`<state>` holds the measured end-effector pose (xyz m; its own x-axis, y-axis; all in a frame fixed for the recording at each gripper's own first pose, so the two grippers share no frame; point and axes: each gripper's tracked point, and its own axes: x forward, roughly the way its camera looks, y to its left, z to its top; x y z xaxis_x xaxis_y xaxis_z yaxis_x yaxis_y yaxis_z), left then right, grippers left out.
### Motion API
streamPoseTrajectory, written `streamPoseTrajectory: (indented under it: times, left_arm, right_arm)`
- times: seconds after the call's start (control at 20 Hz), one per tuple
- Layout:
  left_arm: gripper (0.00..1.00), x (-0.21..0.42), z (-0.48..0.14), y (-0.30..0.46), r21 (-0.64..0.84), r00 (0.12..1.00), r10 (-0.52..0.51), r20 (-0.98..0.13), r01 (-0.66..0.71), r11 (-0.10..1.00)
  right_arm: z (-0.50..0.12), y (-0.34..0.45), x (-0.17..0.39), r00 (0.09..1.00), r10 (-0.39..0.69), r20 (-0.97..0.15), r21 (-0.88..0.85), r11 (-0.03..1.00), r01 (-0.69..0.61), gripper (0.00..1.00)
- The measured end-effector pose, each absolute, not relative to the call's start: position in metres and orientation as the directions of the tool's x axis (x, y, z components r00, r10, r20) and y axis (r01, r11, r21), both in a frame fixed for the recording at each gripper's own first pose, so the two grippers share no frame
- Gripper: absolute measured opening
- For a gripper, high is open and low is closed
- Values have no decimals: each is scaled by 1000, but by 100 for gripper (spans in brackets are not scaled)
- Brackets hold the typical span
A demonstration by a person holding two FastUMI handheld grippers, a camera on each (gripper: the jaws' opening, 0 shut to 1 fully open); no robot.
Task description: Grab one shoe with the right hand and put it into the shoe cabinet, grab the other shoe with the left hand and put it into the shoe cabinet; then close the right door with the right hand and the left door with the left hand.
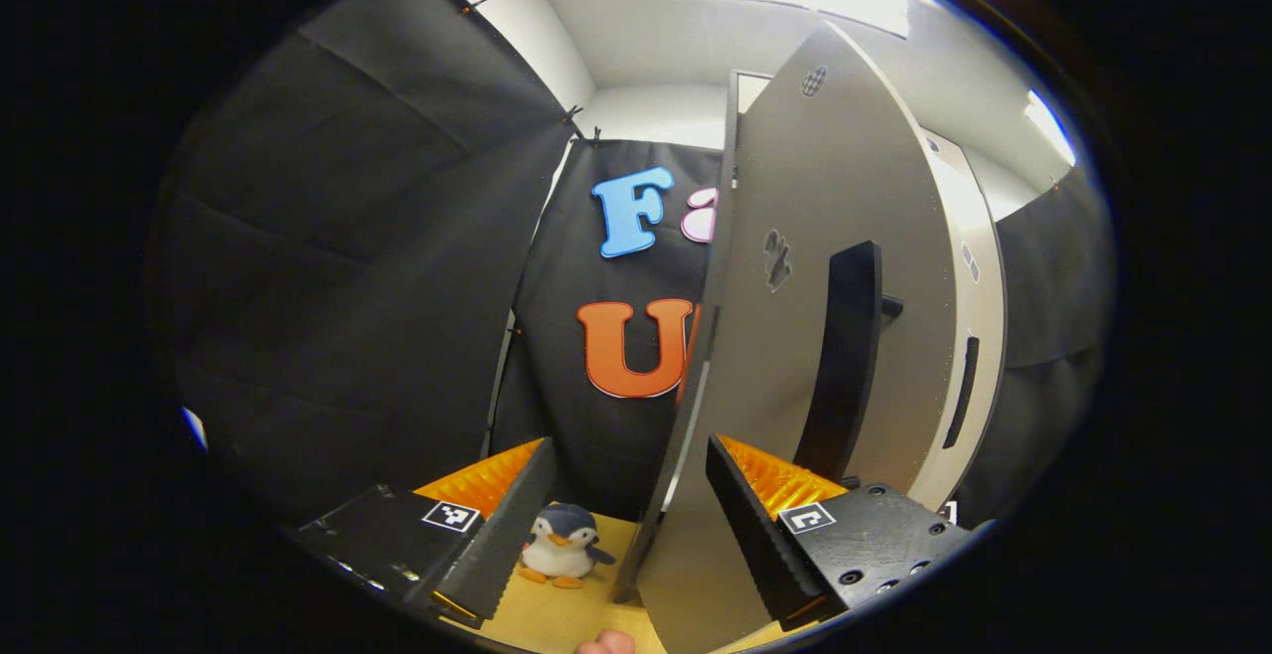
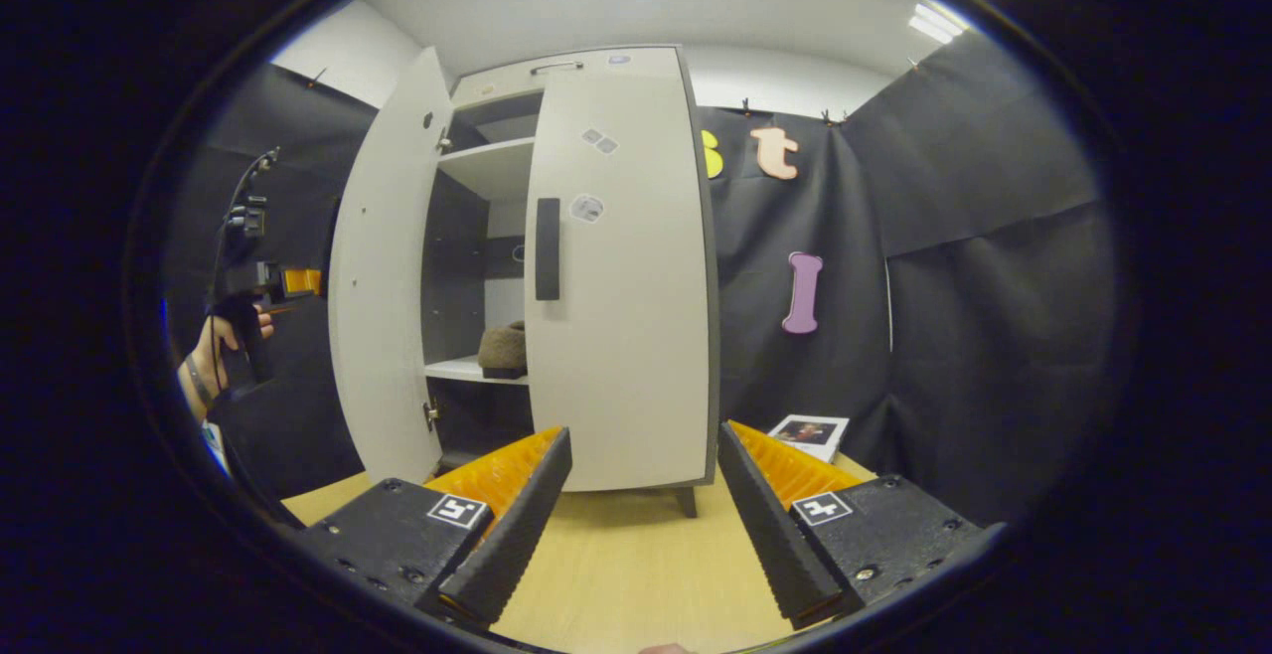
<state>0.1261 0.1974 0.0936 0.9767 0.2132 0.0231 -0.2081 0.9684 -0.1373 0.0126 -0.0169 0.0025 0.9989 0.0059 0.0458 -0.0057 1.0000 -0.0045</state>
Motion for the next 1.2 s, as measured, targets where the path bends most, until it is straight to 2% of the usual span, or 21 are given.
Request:
streamPoseTrajectory:
  times: [0.4,0.45,0.5,0.55,0.6,0.65,1.05,1.1,1.15,1.2]
  left_arm:
    - [93,149,88,143,-151,993,118,16,-114,982]
    - [99,152,88,136,-162,995,102,18,-97,982]
    - [94,156,88,130,-167,995,93,20,-88,982]
    - [94,159,89,127,-163,996,90,21,-86,983]
    - [99,160,87,124,-155,996,89,19,-85,984]
    - [95,162,86,120,-150,996,82,17,-79,986]
    - [95,149,98,105,-131,998,54,22,-50,990]
    - [99,145,99,103,-126,998,51,25,-48,991]
    - [95,141,101,101,-118,999,47,24,-44,992]
    - [95,135,103,98,-110,999,40,22,-38,993]
  right_arm:
    - [1,-46,5,997,-65,45,7,998,64,95]
    - [1,-48,4,997,-70,46,4,998,69,96]
    - [2,-51,3,996,-75,49,3,997,75,97]
    - [3,-53,2,995,-82,53,1,997,82,97]
    - [4,-55,-2,995,-89,55,-1,996,89,97]
    - [4,-56,-4,994,-94,58,-1,996,94,96]
    - [-2,-66,-6,992,-116,43,10,993,116,97]
    - [-4,-66,-6,993,-114,41,10,993,114,97]
    - [-4,-65,-5,993,-110,39,10,994,110,97]
    - [-4,-63,-4,994,-105,39,11,994,104,97]
